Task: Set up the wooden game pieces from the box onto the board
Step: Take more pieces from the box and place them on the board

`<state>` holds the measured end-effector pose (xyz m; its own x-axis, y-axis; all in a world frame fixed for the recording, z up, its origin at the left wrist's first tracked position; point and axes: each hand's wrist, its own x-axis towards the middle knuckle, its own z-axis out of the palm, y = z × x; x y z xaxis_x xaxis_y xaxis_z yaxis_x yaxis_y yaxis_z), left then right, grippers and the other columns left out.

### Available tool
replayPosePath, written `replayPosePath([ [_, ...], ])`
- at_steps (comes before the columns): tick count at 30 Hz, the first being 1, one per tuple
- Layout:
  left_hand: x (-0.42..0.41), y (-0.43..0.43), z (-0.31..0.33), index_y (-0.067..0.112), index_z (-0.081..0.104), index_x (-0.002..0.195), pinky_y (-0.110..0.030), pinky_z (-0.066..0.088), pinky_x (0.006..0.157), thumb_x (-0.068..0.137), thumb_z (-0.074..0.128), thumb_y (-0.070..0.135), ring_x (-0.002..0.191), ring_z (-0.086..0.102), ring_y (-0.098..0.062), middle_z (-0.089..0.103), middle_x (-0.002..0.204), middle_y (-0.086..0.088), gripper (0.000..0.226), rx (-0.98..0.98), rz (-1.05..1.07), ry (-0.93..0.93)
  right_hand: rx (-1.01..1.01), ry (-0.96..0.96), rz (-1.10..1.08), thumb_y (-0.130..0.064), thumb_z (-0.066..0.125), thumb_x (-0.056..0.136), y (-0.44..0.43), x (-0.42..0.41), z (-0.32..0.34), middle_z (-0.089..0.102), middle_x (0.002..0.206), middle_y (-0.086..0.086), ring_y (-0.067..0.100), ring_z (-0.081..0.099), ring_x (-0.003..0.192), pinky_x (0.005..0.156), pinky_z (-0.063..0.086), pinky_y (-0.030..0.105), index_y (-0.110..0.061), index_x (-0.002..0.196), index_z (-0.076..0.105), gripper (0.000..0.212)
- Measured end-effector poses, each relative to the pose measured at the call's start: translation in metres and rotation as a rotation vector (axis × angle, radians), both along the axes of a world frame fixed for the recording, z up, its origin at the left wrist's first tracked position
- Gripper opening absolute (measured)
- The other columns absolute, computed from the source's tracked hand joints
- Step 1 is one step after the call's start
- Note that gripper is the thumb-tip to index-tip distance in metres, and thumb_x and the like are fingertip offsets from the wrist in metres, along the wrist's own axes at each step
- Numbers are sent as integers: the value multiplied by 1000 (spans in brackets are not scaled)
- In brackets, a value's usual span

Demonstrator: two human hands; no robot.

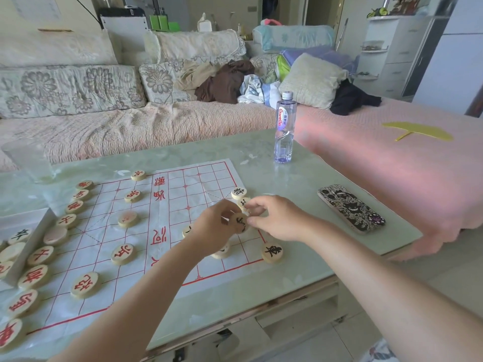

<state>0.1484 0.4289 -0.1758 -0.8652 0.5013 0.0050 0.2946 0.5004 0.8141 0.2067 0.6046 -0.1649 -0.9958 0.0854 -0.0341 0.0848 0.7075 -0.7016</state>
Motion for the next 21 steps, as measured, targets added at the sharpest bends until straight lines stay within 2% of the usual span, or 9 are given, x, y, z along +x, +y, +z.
replayPosePath([
  [2, -8, -2, 6, 27, 64, 95, -34, 55, 77, 83, 69, 20, 81, 67, -14, 73, 82, 9, 15, 132, 106, -105, -76, 42, 15, -25, 74, 85, -4, -9, 5, 65, 109, -17, 3, 61, 83, 79, 45, 21, -32, 130, 59, 48],
  [4, -19, -2, 12, 20, 67, 97, -35, 57, 82, 81, 72, 16, 77, 66, -18, 75, 86, 0, 17, 241, 159, -242, -116, 89, 40, -22, 80, 79, -5, -19, 11, 65, 106, -19, -7, 59, 74, 75, 45, 19, -31, 127, 62, 52],
  [6, -31, 0, 18, 12, 68, 100, -32, 58, 81, 79, 75, 11, 76, 67, -20, 75, 93, -9, 22, 323, 188, -353, -111, 131, 55, -26, 85, 74, -5, -30, 16, 66, 105, -18, -16, 55, 68, 74, 42, 15, -30, 121, 67, 50],
  [9, -49, 9, 24, 9, 68, 103, -25, 58, 74, 78, 78, 14, 72, 70, -16, 74, 90, -11, 28, 393, 182, -440, -80, 177, 50, -29, 87, 72, 0, -50, 20, 67, 104, -15, -20, 52, 62, 65, 36, 7, -28, 111, 71, 43],
  [11, -63, 18, 25, 9, 67, 104, -23, 58, 72, 77, 80, 17, 70, 70, -13, 75, 90, -10, 31, 401, 193, -455, -59, 191, 39, -29, 88, 71, 5, -66, 22, 67, 100, -14, -20, 51, 58, 59, 34, 5, -27, 108, 73, 40],
  [15, -98, 32, 23, 7, 66, 107, -26, 58, 75, 75, 82, 18, 74, 71, -16, 74, 93, -12, 38, 414, 213, -455, 20, 173, 47, -29, 85, 72, 17, -104, 27, 67, 95, -16, -20, 51, 60, 56, 35, 3, -27, 104, 73, 34],
  [18, -125, 39, 17, 6, 63, 111, -29, 59, 76, 79, 79, 18, 74, 71, -18, 73, 94, -13, 37, 434, 233, -478, 98, 149, 65, -31, 83, 73, 22, -132, 31, 70, 90, -15, -13, 55, 60, 52, 36, 3, -28, 98, 75, 26],
  [20, -142, 44, 12, 9, 62, 115, -31, 58, 76, 88, 68, 23, 76, 70, -18, 71, 97, -7, 31, 348, 246, -404, 137, 164, 46, -37, 82, 75, 27, -151, 31, 72, 88, -12, -7, 59, 65, 51, 39, 6, -26, 93, 75, 23],
  [21, -150, 45, 10, 12, 61, 115, -33, 58, 75, 91, 63, 25, 79, 68, -18, 70, 98, -2, 28, 215, 247, -288, 148, 180, 27, -41, 81, 76, 29, -160, 29, 72, 87, -10, -3, 62, 70, 54, 44, 9, -24, 92, 75, 24],
])
